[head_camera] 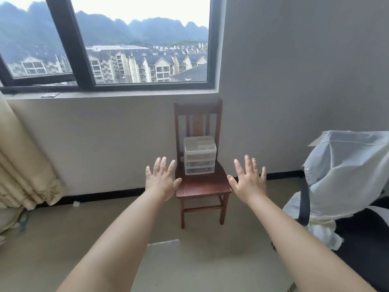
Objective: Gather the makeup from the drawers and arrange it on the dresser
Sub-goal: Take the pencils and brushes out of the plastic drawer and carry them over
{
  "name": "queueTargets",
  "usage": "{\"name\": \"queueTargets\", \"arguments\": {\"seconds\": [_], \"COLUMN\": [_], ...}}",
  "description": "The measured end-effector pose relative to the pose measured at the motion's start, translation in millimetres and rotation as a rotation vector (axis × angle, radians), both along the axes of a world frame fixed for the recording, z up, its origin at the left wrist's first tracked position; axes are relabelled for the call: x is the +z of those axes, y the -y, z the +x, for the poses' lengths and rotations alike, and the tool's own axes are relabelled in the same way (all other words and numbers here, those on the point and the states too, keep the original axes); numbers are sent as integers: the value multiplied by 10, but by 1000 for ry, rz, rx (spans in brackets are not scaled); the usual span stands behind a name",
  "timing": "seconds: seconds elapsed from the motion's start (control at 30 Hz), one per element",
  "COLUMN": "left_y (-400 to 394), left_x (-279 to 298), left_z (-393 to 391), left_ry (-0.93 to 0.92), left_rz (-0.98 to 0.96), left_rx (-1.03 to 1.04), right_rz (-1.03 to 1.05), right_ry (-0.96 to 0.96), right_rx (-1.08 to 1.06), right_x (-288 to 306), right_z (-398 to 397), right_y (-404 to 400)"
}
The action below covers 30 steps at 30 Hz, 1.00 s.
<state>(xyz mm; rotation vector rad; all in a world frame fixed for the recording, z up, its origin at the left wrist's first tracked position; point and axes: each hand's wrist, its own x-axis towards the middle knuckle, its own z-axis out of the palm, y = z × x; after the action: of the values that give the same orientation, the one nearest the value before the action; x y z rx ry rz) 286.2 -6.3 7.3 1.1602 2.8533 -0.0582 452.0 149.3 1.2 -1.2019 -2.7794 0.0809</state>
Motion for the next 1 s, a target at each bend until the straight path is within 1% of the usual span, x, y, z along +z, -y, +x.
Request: {"name": "queueTargets", "arguments": {"seconds": [0.2, 0.37, 0.6, 0.7, 0.83, 1.0], "left_y": [-1189, -1903, -2679, -3072, -3548, -3988], "left_x": [-295, -430, -939, -1258, -1737, -2360], "left_z": [-849, -1555, -2634, -3135, -3684, -4043], "left_ry": [21, 50, 108, 154, 244, 341], "left_rz": [-47, -98, -157, -162, -215, -211], "left_rx": [37, 94, 103, 71, 10, -53], "right_rz": [-35, -112, -251, -318, -420, -552], "right_ry": [37, 88, 181, 230, 330, 390], "right_rx": [55, 90, 152, 110, 10, -44], "right_x": [-342, -590, -1232, -1571, -2034, -2532], "right_z": [-968, -1778, -2883, -3293, -3765, -4129], "right_y": [-1322, -2199, -2864, -3140, -3474, -3636]}}
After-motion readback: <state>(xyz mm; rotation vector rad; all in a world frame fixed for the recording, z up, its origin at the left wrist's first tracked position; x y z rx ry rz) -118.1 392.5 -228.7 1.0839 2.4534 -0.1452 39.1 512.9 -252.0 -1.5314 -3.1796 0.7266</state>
